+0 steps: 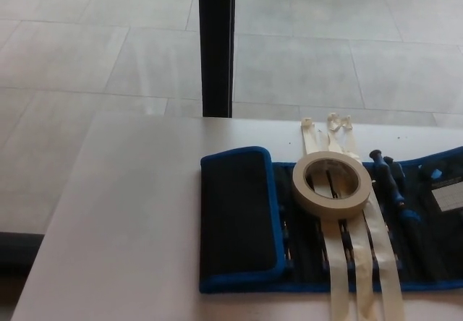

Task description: The robot uses its right hand to open a black folded toolkit cover kept in the middle of the desk

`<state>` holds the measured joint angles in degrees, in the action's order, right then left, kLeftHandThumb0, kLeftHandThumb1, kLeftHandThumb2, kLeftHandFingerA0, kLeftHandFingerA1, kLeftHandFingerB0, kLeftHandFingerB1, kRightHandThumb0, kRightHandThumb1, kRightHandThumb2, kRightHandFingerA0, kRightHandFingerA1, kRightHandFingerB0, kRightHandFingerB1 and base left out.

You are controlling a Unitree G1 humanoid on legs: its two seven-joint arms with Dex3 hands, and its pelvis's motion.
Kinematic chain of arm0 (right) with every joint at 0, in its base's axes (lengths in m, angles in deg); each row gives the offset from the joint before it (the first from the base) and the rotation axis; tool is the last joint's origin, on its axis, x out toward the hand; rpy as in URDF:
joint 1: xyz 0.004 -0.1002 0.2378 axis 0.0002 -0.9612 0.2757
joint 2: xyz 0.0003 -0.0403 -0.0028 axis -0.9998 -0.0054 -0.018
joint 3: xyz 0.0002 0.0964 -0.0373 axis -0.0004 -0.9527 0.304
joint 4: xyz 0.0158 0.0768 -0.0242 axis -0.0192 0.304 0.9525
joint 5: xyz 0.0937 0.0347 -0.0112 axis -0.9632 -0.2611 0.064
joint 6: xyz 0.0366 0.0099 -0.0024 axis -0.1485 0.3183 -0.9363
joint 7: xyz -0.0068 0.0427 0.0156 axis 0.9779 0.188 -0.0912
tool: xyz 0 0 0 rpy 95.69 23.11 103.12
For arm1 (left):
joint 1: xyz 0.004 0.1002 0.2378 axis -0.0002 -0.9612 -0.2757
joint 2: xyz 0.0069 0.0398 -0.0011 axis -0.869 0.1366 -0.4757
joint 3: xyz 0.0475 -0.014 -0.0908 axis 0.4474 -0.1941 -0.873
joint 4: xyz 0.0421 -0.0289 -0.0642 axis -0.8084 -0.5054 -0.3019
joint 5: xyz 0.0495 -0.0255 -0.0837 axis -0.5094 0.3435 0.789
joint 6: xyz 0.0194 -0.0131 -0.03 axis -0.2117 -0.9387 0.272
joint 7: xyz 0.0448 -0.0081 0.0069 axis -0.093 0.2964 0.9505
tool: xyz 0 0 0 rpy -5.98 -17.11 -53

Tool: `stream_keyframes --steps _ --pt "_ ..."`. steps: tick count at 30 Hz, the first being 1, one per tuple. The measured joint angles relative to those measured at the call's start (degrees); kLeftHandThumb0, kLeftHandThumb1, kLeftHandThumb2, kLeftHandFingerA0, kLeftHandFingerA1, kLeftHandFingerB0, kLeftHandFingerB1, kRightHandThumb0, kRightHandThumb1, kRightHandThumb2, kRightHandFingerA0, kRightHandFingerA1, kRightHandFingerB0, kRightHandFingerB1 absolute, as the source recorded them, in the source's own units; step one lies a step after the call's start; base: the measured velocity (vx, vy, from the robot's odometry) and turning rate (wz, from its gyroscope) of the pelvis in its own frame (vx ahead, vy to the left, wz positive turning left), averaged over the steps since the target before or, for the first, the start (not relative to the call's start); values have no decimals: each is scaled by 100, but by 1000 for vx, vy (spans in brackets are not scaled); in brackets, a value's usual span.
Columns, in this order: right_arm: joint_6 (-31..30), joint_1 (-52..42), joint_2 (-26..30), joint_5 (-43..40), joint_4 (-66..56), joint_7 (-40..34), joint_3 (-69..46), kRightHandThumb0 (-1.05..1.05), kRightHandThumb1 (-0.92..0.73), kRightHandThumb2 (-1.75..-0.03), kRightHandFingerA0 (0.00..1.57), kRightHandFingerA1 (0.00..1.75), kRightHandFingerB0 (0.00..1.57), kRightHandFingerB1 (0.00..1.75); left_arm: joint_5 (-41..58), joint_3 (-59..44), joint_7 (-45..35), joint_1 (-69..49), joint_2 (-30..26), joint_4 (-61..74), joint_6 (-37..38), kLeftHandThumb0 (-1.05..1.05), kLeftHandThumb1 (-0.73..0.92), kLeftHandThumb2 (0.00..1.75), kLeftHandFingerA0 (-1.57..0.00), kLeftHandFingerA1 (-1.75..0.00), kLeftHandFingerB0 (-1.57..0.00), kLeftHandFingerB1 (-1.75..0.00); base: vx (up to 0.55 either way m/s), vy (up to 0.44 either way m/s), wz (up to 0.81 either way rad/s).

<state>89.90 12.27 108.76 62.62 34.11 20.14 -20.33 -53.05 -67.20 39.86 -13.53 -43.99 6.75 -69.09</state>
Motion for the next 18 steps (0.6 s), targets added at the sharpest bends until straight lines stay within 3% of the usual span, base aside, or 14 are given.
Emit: stream_keyframes --steps 1,2,3,5,6,7,8,10,12,13,15,16,17,18 --pt "-2 0 1 -69 34 42 -123 -56 -81 -63 38 64 15 32 0 0 0 0 0 0 0 -105 34 137 -54 -134 -53 -134 0 0 0" --pt "-4 0 2 -155 85 102 -289 -55 -78 -63 52 102 18 35 -1 1 0 0 0 0 0 -105 34 145 -56 -125 -46 -118 0 0 0" --pt "-5 0 4 -221 132 136 -411 -55 -77 -63 66 110 19 36 -1 1 0 0 0 0 0 -105 34 136 -49 -133 -44 -132 0 0 0" --pt "-10 -2 7 -393 237 226 -741 -53 -77 -63 66 104 19 37 -1 2 0 -2 1 0 0 -105 35 144 -58 -125 -50 -118 0 0 0" --pt "-10 -2 8 -475 284 265 -889 -50 -73 -64 71 147 20 39 -1 4 0 -3 1 0 0 -105 34 144 -56 -125 -57 -122 0 0 0" --pt "-10 -2 9 -545 327 302 -1026 -51 -72 -65 75 152 20 40 -1 5 0 -3 1 0 0 -105 32 143 -56 -126 -56 -123 0 0 0" --pt "-11 -3 9 -616 374 330 -1166 -49 -77 -63 47 130 21 41 -1 5 0 -3 2 0 0 -105 34 139 -57 -127 -47 -119 0 0 0" --pt "-11 -3 9 -767 465 402 -1463 -51 -79 -62 44 75 20 40 1 1 0 -3 3 0 0 -105 34 139 -57 -126 -50 -120 0 0 0" --pt "-11 -2 9 -936 573 472 -1789 -50 -79 -62 49 88 21 40 2 -2 0 -3 4 0 0 -105 38 142 -59 -127 -45 -116 0 0 0" --pt "-11 -1 9 -1002 618 498 -1924 -56 -64 -90 61 76 21 50 2 -3 0 -3 4 0 0 -105 26 138 -56 -124 -20 -102 0 0 0" --pt "-12 3 8 -1144 694 541 -2191 -55 -63 -91 62 72 22 51 4 -8 0 -3 7 0 0 -105 36 138 -53 -136 -44 -134 0 0 0" --pt "-12 11 8 -1224 739 565 -2355 -48 -78 -62 61 66 24 40 5 -11 0 -3 9 0 0 -105 35 139 -55 -137 -44 -135 0 0 0" --pt "-12 19 7 -1307 782 586 -2504 -52 -63 -88 51 67 17 48 5 -12 0 -3 11 0 0 -105 35 141 -62 -128 -53 -122 0 0 0" --pt "-12 28 7 -1382 819 603 -2631 -52 -63 -88 51 67 17 48 6 -13 0 -3 13 0 0 -105 35 141 -62 -128 -53 -122 0 0 0"
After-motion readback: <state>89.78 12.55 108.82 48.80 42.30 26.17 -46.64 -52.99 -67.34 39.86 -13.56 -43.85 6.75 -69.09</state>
